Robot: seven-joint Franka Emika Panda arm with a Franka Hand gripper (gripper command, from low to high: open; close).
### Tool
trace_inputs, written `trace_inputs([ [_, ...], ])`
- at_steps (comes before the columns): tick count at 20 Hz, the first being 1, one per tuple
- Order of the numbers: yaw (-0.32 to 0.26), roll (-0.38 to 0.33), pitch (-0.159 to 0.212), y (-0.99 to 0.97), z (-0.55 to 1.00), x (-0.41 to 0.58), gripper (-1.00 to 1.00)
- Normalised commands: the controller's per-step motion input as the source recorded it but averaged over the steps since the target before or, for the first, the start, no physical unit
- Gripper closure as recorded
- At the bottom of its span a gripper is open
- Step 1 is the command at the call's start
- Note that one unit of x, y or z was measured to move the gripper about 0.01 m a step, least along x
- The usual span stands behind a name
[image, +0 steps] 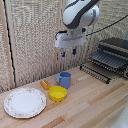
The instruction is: Carefully approach the cobalt cup with your gripper. Make sure to hold the cobalt cup delicately with your gripper. Carefully elevate the cobalt cup, moving it off the surface. Position the cobalt cup to hover above the alabaster dining ware. Gently lower the cobalt cup onto the alabaster dining ware. Gradually release your hold on the cobalt cup.
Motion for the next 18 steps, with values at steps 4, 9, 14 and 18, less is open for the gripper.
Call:
trace_inputs([
  [4, 0.108, 0.028, 0.038, -0.36, -0.17, 0.084, -1.0],
  [9, 0.082, 0.014, 0.046, -0.37, -0.23, 0.155, -1.0],
  [14, 0.054, 0.056, 0.081, -0.25, -0.29, 0.177, -1.0],
  [18, 0.04, 0.054, 0.07, -0.08, -0.3, 0.199, -1.0],
])
